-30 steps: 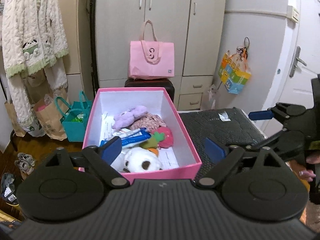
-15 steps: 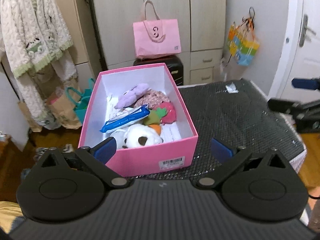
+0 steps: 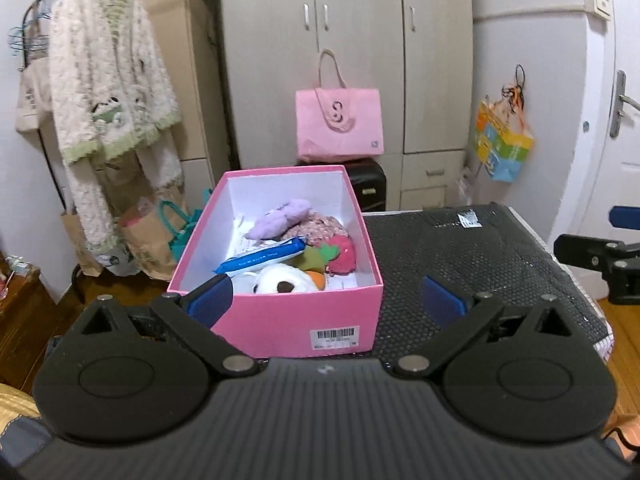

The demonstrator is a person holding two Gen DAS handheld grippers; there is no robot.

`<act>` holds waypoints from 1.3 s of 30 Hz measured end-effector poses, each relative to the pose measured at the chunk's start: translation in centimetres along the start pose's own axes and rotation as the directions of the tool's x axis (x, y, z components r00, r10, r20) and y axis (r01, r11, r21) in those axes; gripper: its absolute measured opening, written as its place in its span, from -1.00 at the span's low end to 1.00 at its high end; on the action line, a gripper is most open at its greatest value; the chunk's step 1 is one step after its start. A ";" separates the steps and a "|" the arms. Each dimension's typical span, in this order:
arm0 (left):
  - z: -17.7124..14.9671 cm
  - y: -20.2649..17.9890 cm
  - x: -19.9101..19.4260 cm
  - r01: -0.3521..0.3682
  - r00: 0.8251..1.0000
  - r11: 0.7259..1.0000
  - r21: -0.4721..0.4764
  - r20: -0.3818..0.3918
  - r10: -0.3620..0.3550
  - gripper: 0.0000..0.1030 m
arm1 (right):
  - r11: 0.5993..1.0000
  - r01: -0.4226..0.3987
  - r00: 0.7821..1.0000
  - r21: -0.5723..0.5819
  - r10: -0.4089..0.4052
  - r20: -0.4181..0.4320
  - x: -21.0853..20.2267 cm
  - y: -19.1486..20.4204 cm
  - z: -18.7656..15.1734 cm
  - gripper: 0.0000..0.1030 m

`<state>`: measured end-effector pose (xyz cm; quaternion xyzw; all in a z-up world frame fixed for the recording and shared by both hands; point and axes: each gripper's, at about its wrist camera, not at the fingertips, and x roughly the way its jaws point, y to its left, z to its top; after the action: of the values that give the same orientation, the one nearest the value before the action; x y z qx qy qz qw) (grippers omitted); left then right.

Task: Organize soft objects

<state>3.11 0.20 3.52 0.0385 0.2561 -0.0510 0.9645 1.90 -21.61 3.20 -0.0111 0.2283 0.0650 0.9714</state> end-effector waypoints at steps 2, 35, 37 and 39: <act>-0.6 -0.2 -0.2 -0.007 1.000 1.000 0.002 0.014 0.007 0.98 | 1.000 0.017 1.000 0.004 -0.017 0.003 -0.1 0.1 -0.4 0.95; -4.0 -1.1 0.8 -0.058 0.992 0.998 -0.008 0.113 0.058 0.98 | 0.978 0.206 0.979 0.023 -0.206 0.010 -0.1 -0.3 -4.2 0.95; -4.2 -1.2 0.8 -0.061 0.991 0.998 -0.003 0.120 0.061 0.98 | 0.976 0.214 0.977 0.032 -0.214 0.009 -0.1 -0.4 -4.3 0.95; -4.3 -1.3 0.9 -0.069 0.990 0.998 0.003 0.122 0.068 0.98 | 0.976 0.215 0.976 0.039 -0.215 0.013 -0.3 -0.5 -4.5 0.95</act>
<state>1.64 -0.77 -0.69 0.0478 0.1950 -0.0210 0.9794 -0.27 -22.41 -0.71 -0.0169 0.2185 -0.0448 0.9747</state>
